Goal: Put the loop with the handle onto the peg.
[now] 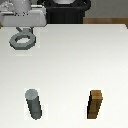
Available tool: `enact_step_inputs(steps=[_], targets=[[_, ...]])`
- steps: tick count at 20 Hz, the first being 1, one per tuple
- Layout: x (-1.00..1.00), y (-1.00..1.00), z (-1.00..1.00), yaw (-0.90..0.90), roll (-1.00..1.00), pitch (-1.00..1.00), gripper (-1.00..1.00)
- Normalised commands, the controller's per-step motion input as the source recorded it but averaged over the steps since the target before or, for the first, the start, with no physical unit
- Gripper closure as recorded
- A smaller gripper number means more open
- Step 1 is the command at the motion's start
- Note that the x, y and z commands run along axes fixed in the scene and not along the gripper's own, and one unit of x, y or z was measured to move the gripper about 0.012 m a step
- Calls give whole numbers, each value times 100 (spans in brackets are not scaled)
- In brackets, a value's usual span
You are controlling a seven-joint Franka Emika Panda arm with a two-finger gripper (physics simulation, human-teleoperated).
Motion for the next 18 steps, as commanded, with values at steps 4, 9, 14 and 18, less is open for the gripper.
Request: enact_step_inputs(steps=[4,9,14,18], targets=[[0,0,25,0,0,0,100],[20,40,0,0,0,0,100],[47,20,0,0,0,0,100],[100,0,0,0,0,0,100]])
